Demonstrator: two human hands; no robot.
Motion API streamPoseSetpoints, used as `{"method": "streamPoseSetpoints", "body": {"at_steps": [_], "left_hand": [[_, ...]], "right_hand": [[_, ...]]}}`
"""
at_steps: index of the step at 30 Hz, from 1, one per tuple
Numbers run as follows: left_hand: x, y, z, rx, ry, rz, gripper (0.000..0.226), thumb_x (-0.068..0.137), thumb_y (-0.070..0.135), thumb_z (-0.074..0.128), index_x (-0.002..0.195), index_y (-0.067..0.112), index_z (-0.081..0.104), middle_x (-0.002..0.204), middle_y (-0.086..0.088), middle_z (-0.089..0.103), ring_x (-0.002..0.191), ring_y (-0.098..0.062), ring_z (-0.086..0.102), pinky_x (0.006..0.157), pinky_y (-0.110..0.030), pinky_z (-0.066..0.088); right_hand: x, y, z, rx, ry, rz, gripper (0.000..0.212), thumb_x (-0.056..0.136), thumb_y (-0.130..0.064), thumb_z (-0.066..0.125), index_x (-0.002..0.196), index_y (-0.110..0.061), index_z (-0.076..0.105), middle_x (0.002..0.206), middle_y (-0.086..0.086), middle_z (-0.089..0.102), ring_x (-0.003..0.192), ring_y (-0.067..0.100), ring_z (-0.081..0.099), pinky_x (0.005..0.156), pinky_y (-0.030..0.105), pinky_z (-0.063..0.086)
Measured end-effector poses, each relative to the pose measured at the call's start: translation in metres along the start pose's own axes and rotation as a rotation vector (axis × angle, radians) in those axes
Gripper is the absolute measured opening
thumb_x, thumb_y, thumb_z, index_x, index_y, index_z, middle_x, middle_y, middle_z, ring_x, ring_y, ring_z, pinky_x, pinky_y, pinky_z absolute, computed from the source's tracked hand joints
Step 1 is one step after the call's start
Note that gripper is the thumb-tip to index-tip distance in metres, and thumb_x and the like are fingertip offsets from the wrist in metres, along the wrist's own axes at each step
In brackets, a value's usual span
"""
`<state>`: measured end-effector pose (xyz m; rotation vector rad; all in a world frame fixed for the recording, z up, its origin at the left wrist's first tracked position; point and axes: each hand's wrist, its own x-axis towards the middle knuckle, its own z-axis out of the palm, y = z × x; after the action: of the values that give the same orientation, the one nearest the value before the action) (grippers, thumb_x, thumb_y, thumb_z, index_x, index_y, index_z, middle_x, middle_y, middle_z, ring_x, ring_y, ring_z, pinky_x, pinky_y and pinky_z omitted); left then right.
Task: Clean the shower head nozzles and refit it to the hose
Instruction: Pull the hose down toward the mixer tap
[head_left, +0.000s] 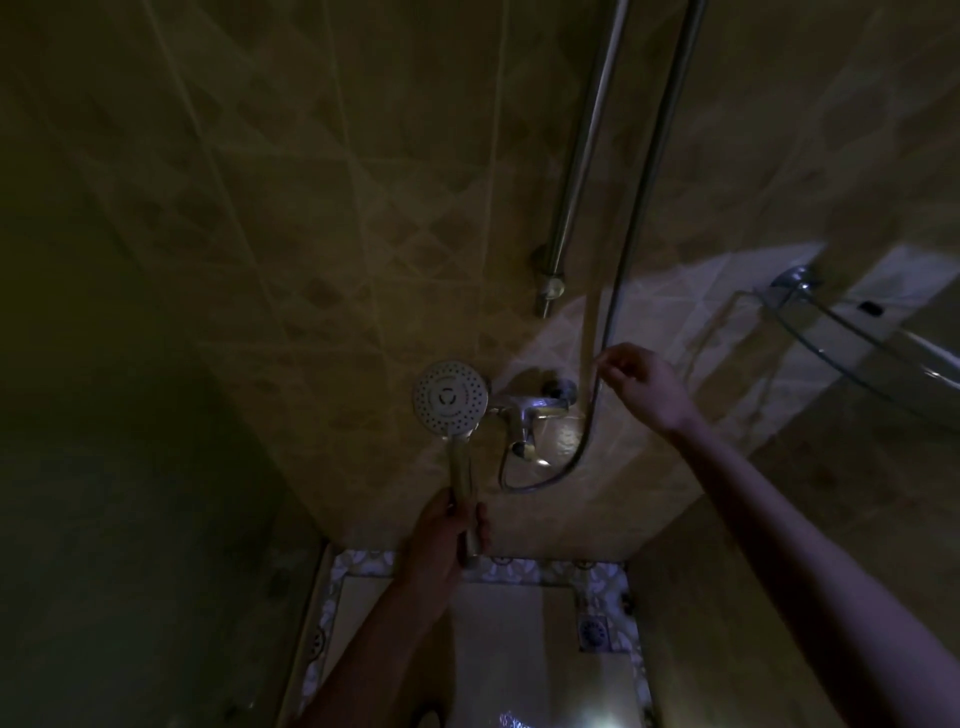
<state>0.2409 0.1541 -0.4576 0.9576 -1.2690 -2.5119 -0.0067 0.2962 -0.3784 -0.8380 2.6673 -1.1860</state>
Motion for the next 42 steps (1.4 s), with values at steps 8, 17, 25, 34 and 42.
{"method": "streamPoseSetpoints", "body": {"at_steps": [8, 17, 25, 34, 42], "left_hand": [[-0.001, 0.065, 0.018, 0.109, -0.083, 0.268, 0.009, 0.093, 0.011, 0.047, 0.09, 0.012, 0.055, 0.068, -0.002, 0.058, 0.052, -0.009, 0.052, 0.052, -0.025, 0.038], [-0.007, 0.169, 0.065, 0.085, -0.117, 0.499, 0.008, 0.092, 0.008, 0.048, 0.09, 0.007, 0.056, 0.064, -0.003, 0.058, 0.048, -0.01, 0.054, 0.044, -0.023, 0.042], [-0.016, 0.225, 0.091, 0.091, -0.175, 0.638, 0.011, 0.092, 0.002, 0.045, 0.087, 0.004, 0.055, 0.061, -0.006, 0.057, 0.045, -0.013, 0.053, 0.041, -0.023, 0.041], [-0.025, 0.253, 0.114, 0.144, -0.195, 0.724, 0.015, 0.093, 0.0, 0.044, 0.08, 0.003, 0.05, 0.048, -0.004, 0.056, 0.038, -0.014, 0.051, 0.037, -0.021, 0.039], [-0.019, 0.255, 0.112, 0.029, -0.201, 0.664, 0.014, 0.093, -0.003, 0.042, 0.081, 0.001, 0.048, 0.048, -0.008, 0.058, 0.036, -0.017, 0.052, 0.034, -0.021, 0.042]], "right_hand": [[0.018, -0.076, -0.092, 0.102, 0.22, -0.203, 0.012, 0.094, -0.026, 0.055, 0.095, -0.029, 0.066, 0.094, 0.004, 0.07, 0.083, 0.018, 0.066, 0.076, 0.042, 0.055], [0.077, -0.193, -0.191, 0.228, 0.445, -0.338, 0.027, 0.096, -0.032, 0.055, 0.113, -0.014, 0.065, 0.103, 0.001, 0.065, 0.093, 0.013, 0.059, 0.081, 0.029, 0.045], [0.097, -0.251, -0.209, 0.651, 0.273, -0.359, 0.025, 0.099, -0.026, 0.05, 0.088, -0.019, 0.072, 0.09, 0.004, 0.071, 0.084, 0.017, 0.065, 0.078, 0.031, 0.052], [0.111, -0.268, -0.215, 0.786, 0.121, -0.191, 0.033, 0.1, -0.036, 0.046, 0.083, -0.013, 0.062, 0.064, 0.002, 0.052, 0.048, 0.011, 0.047, 0.044, 0.025, 0.038], [0.113, -0.275, -0.229, 0.729, 0.287, -0.269, 0.039, 0.095, -0.033, 0.059, 0.065, -0.007, 0.061, 0.058, 0.008, 0.052, 0.047, 0.014, 0.043, 0.047, 0.029, 0.038]]}}
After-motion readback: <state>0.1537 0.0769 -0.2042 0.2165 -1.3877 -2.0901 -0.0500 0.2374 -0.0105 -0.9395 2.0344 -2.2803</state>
